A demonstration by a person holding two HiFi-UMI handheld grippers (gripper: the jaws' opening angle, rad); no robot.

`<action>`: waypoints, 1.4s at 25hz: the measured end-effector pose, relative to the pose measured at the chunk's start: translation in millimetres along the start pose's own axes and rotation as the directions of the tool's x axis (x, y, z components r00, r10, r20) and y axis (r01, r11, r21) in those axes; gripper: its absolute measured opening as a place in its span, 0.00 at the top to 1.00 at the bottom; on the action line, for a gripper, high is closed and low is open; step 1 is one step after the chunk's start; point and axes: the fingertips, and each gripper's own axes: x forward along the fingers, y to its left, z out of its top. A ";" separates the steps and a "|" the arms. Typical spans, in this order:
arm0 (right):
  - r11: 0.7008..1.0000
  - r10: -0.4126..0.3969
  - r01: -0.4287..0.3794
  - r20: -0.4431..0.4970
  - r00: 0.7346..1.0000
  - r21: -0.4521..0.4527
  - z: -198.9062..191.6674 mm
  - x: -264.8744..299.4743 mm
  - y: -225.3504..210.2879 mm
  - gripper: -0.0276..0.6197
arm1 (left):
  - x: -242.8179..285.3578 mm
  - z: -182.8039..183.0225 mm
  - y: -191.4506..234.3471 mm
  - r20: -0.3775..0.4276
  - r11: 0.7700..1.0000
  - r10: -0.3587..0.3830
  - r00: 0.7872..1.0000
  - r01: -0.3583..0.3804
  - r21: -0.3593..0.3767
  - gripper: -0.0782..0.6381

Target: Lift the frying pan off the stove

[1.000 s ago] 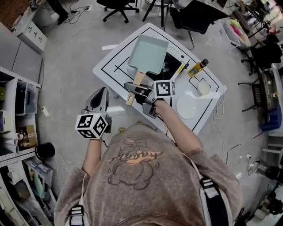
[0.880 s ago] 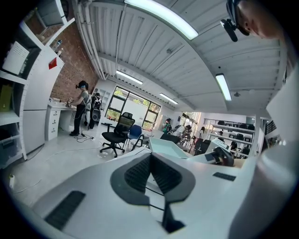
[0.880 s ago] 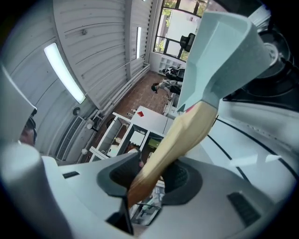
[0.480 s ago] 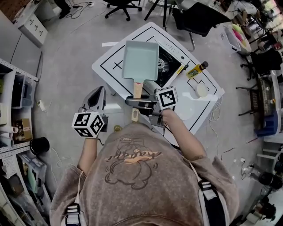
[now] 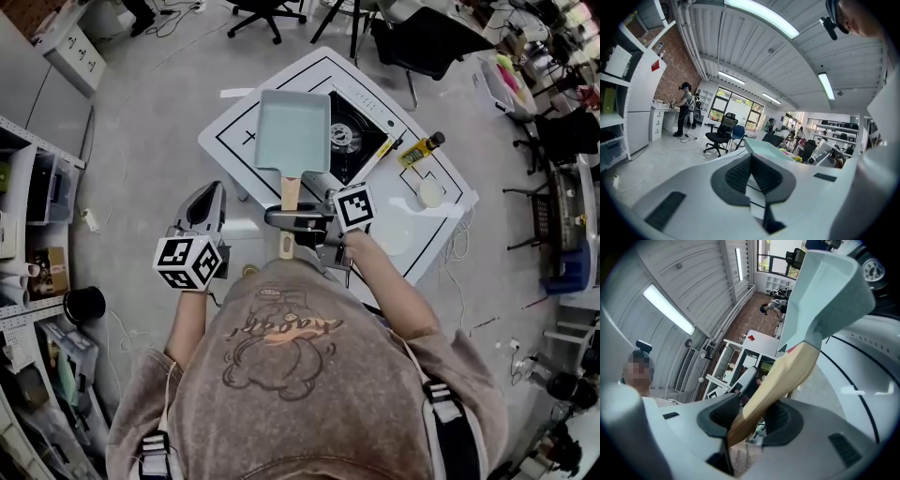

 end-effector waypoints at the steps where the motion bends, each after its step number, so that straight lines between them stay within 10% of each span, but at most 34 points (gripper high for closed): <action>1: 1.000 -0.003 0.003 0.003 1.000 0.004 1.2 -0.1 -1.0 0.72 | -0.6 0.6 0.3 0.001 1.000 0.002 1.000 -0.002 0.000 0.88; 35: 1.000 -0.015 0.015 0.027 1.000 0.022 20.6 1.2 -17.0 0.71 | 3.3 -1.0 3.8 0.003 1.000 0.008 1.000 -0.008 -0.004 0.88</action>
